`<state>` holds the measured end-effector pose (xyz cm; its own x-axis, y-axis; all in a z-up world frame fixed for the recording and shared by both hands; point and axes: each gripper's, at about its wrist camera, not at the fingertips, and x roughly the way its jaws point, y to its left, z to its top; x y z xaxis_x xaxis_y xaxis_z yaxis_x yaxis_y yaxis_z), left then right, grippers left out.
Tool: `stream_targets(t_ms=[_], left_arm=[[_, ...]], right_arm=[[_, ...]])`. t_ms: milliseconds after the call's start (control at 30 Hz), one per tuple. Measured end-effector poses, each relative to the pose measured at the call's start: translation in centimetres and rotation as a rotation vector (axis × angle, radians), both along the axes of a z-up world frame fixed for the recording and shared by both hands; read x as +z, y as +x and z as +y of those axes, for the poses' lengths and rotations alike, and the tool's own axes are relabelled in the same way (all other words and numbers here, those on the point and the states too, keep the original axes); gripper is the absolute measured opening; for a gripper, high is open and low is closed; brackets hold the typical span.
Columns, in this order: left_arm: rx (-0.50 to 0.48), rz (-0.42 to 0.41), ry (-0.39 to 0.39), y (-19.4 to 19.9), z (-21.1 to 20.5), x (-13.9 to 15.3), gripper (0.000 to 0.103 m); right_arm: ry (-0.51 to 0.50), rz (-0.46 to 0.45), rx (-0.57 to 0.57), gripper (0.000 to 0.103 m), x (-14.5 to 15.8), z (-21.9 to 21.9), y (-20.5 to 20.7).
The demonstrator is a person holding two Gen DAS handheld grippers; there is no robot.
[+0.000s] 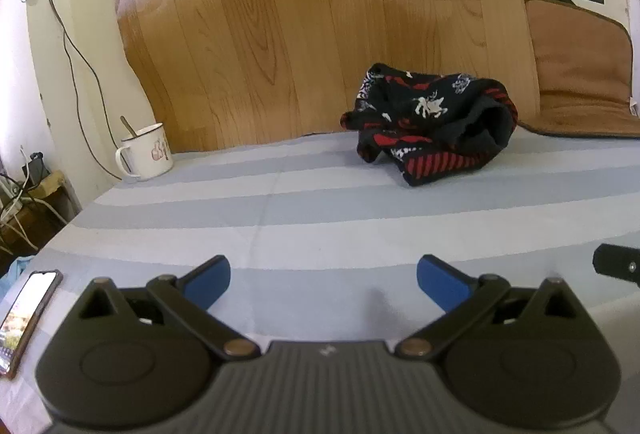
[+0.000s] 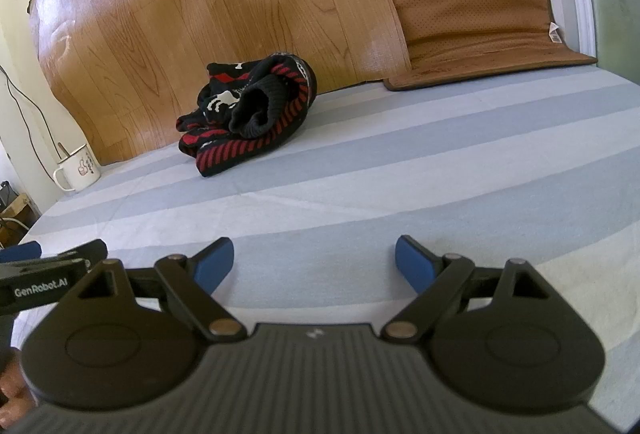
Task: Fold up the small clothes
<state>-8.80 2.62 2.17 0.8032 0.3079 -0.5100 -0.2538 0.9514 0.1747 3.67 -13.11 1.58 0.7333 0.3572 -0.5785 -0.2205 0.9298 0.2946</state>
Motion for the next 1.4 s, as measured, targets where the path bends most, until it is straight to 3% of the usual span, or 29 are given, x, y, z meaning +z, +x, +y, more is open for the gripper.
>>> stream_targets(t_ms=[1400], left_arm=[[-0.031,0.057,0.019,0.16,-0.7,-0.3,0.103]], right_arm=[[0.014,0.0,-0.004,0.09,0.01,-0.03,0.07]])
